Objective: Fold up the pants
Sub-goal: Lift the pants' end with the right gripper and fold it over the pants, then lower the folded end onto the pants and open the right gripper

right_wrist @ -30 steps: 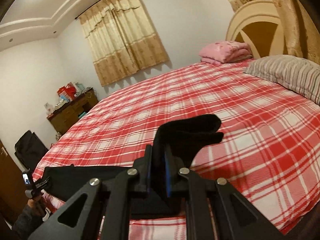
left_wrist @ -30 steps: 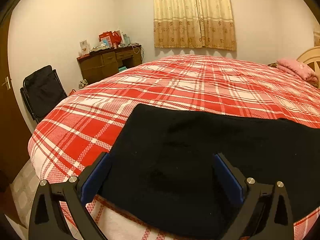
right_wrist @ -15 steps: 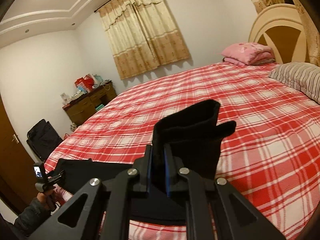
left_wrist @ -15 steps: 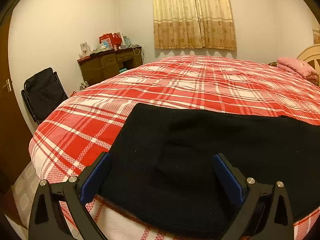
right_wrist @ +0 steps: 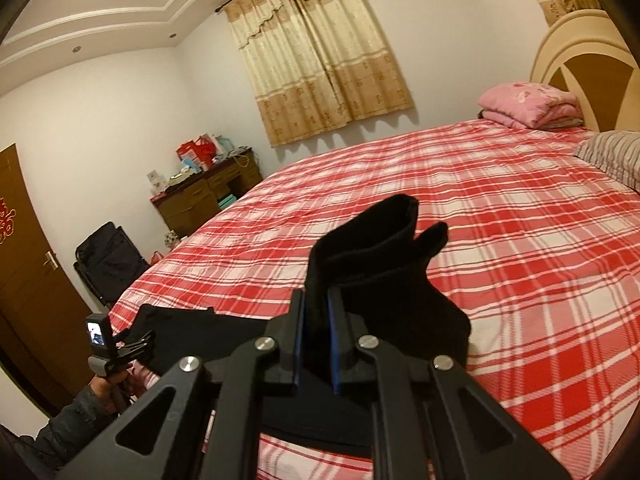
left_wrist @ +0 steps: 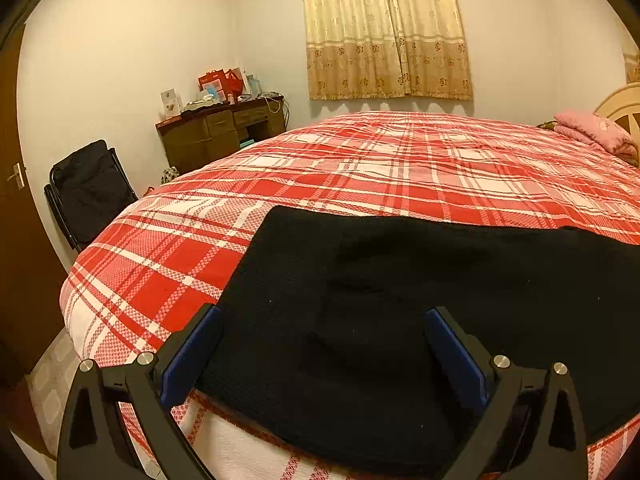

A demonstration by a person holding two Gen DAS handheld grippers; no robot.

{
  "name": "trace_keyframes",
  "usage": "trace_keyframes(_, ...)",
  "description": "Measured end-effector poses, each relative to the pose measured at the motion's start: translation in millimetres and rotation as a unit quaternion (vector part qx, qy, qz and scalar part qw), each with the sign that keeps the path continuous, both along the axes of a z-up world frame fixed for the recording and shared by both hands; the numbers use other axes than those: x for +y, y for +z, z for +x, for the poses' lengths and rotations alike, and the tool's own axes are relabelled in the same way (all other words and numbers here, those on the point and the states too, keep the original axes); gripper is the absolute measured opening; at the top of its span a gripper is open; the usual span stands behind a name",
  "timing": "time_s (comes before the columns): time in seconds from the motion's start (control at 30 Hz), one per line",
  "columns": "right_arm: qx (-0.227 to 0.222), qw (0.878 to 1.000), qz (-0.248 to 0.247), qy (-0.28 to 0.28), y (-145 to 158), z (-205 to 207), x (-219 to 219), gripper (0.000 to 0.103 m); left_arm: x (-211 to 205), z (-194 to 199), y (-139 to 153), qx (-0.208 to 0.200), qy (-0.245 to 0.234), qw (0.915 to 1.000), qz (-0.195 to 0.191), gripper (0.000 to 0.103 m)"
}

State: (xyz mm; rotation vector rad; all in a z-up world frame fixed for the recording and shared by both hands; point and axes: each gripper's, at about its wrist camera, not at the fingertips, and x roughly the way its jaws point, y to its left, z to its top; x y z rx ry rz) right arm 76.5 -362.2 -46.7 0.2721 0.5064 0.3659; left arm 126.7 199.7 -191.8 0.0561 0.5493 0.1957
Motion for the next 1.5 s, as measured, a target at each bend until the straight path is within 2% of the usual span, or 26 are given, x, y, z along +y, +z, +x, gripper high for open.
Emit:
trace_keyframes(0.37,0.012,0.998,0.007,0.055,-9,25,52,0.014,0,1,-1,-0.001,-0.001,1.0,0.002,0.102)
trace_keyframes(0.6,0.041,0.995,-0.007,0.086,-32,41,84,0.014,1,0,1,-0.006,0.0,1.0,0.0,0.102)
trace_keyframes(0.7,0.055,0.993,-0.017,0.099,-42,44,98,0.014,3,-11,11,-0.028,0.001,0.9992,-0.027,0.102)
trace_keyframes(0.77,0.062,0.992,-0.024,0.106,-47,46,105,0.014,0,-16,18,-0.044,-0.004,0.9987,-0.027,0.102)
trace_keyframes(0.87,0.076,0.989,-0.042,0.122,-61,51,123,0.014,-13,-18,25,-0.046,-0.026,0.998,-0.034,0.102)
trace_keyframes(1.03,0.099,0.982,-0.071,0.142,-83,56,147,0.014,-46,-18,33,-0.03,-0.1,0.9915,-0.077,0.102)
trace_keyframes(1.2,0.118,0.975,-0.104,0.154,-100,58,163,0.014,-92,-9,32,0.008,-0.196,0.9726,-0.125,0.102)
trace_keyframes(1.33,0.156,0.965,-0.119,0.175,-116,65,171,0.018,-138,6,26,0.049,-0.264,0.9518,-0.148,0.102)
trace_keyframes(1.37,0.163,0.963,-0.124,0.178,-119,65,171,0.022,-148,10,25,0.06,-0.281,0.9446,-0.158,0.102)
trace_keyframes(1.4,0.167,0.961,-0.125,0.18,-119,64,171,0.035,-159,17,24,0.075,-0.299,0.9352,-0.174,0.102)
trace_keyframes(1.47,0.166,0.962,-0.12,0.181,-108,58,163,0.053,-176,25,21,0.102,-0.325,0.9175,-0.205,0.102)
trace_keyframes(1.5,0.156,0.964,-0.114,0.183,-99,52,156,0.058,-186,30,20,0.117,-0.334,0.909,-0.22,0.102)
